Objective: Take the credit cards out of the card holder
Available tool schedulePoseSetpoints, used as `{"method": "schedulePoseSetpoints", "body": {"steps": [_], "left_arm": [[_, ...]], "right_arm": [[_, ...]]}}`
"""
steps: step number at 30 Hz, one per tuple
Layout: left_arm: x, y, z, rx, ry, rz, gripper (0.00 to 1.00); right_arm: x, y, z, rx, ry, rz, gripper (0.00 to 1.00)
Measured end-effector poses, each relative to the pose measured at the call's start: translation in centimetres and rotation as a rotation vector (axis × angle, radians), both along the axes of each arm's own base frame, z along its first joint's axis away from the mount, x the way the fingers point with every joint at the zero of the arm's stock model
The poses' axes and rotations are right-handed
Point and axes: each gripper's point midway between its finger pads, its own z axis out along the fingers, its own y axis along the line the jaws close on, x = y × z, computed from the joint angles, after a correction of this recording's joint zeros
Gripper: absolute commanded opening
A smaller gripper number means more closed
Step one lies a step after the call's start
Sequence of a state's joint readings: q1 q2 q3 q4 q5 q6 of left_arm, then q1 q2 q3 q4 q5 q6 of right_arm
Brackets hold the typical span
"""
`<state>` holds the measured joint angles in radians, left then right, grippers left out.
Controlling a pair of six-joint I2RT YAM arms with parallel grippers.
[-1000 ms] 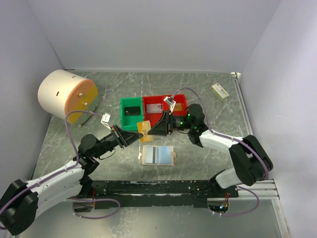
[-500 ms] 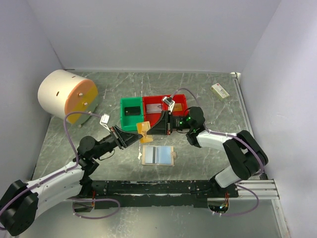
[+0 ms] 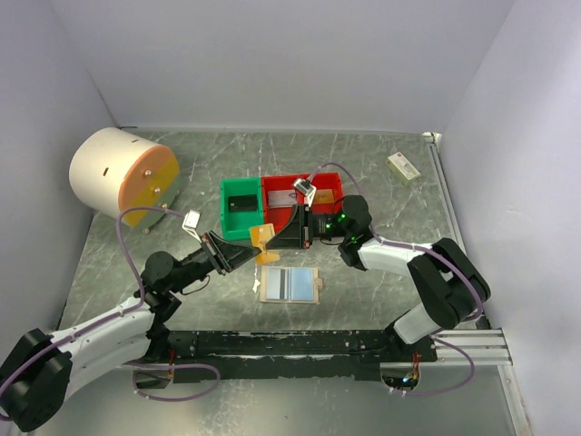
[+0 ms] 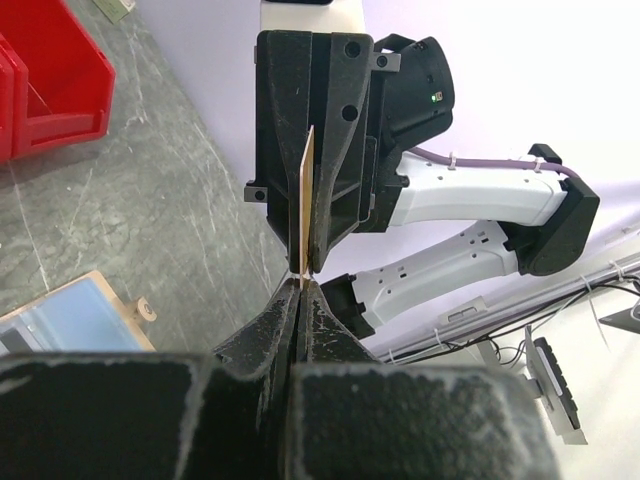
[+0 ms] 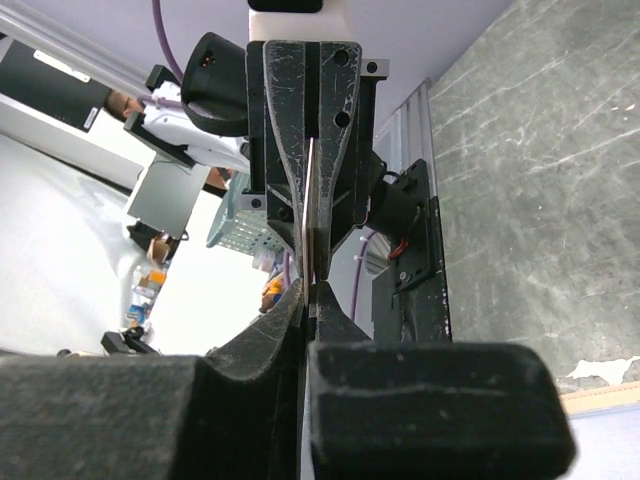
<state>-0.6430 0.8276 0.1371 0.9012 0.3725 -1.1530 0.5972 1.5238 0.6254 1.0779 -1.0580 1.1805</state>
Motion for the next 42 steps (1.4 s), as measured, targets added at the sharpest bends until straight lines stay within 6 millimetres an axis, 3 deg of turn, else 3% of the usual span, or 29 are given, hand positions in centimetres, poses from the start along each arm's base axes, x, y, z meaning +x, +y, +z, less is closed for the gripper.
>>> {"method": "schedulePoseSetpoints", "body": {"steps": [4,8,11,16,19,25,31,35,42], "left_arm": [[0.0,-0.1,-0.2,0.007,0.004,-0.001,0.07],[0.2,0.0,-0.4,0.019,-0.001,0.002,0.07],[0.3,-0.2,-0.2,0.029,-0.009,0.0,0.07],[0.4,-0.3,-0.1,0.046,-0.017,-0.003,0.07],[0.3,-0.3,0.0,0.045,-0.022,-0.002,0.07],[0.4,-0.3,-0.4,0.06,-0.021,0.0,0.07],[0.4,-0.3,-0.2,0.055,-0.024,0.0,0.07],[0.4,-0.3,0.1,0.044,-0.033,0.0,0.07],[0.3,-0.2,0.0,0.039,-0.025,0.0,0.07]], "right_arm": [[0.2,0.1,-0.2,-0.012,-0.003,-0.007,0.0],[0.6,0.2,-0.3,-0.034,-0.015,-0.021,0.12],[1.0,0.4,0.0,-0.039,-0.032,-0.033,0.15],[1.2,0.7,0.8,-0.021,-0.05,-0.035,0.1],[1.2,0.7,0.9,-0.015,-0.039,-0.034,0.18],[1.2,0.8,0.7,-0.02,-0.043,-0.033,0.23],[1.0,0.6,-0.2,-0.042,-0.031,-0.033,0.23],[0.9,0.5,-0.5,-0.048,-0.021,-0.033,0.15],[0.8,0.5,-0.3,-0.041,-0.025,-0.03,0.15]]}}
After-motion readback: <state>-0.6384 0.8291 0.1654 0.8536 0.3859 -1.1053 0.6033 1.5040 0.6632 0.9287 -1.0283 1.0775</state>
